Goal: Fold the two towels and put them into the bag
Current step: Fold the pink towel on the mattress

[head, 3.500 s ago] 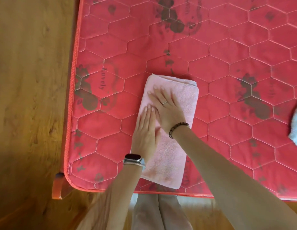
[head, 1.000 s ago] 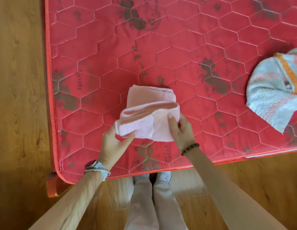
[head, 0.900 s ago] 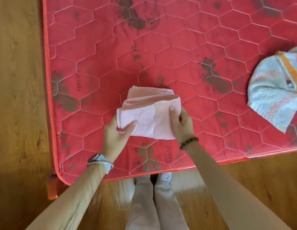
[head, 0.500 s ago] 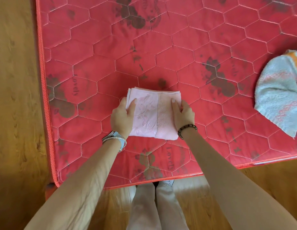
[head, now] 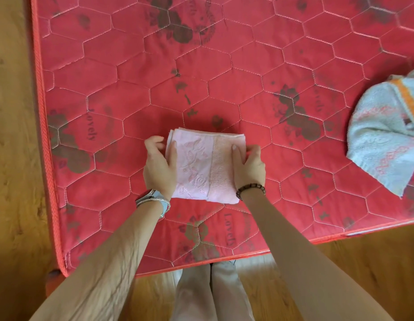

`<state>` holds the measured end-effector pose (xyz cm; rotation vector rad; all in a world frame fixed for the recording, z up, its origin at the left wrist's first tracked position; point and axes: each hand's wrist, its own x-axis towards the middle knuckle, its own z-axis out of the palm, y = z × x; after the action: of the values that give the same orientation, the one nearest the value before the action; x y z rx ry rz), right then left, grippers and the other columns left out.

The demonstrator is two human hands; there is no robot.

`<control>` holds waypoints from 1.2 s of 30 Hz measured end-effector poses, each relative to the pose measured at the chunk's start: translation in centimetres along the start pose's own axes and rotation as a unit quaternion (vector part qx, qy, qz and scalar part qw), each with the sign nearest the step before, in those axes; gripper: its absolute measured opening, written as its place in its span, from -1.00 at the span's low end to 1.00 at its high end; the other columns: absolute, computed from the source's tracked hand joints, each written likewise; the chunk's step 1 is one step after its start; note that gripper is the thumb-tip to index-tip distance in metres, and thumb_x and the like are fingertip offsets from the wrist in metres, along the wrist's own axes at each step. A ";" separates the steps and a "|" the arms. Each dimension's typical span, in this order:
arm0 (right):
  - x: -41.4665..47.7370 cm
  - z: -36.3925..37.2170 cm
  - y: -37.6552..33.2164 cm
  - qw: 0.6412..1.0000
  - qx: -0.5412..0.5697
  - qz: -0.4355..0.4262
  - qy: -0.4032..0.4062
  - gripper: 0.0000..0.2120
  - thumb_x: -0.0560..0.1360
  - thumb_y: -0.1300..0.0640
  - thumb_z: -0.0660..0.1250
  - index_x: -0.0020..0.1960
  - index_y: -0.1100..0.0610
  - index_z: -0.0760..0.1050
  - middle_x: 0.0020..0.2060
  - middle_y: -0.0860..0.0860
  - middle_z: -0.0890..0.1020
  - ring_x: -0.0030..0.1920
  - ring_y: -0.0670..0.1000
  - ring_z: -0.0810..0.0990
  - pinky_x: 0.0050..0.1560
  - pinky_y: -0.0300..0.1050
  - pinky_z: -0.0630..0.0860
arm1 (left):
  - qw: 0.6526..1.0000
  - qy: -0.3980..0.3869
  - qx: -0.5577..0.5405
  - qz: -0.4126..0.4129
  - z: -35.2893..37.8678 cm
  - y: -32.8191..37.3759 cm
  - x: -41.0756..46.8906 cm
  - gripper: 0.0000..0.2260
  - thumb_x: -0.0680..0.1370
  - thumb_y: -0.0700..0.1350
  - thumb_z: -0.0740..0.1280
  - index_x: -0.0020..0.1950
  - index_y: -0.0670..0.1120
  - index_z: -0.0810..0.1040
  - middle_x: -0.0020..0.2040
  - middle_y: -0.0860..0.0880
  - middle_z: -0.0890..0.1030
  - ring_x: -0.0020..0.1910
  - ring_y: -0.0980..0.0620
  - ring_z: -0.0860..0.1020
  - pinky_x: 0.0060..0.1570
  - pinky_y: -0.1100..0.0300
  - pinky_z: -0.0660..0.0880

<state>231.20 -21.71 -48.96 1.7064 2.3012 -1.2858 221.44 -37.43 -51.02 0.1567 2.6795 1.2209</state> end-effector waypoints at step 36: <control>-3.3 0.3 6.0 0.889 -0.303 -0.334 -0.072 -0.37 0.63 -0.20 -0.07 0.59 0.04 -0.15 0.58 -0.06 -0.09 0.57 -0.06 -0.15 0.57 0.02 -0.06 | 0.966 -0.214 0.050 0.135 -0.5 -3.3 -2.4 -0.37 0.65 0.08 0.07 0.64 -0.01 -0.14 0.64 0.07 -0.14 0.60 0.15 -0.22 0.55 0.20 -0.17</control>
<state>237.25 -24.06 -51.29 0.6238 2.8607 -0.5420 223.60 -40.36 -52.89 0.7335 2.3877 0.9767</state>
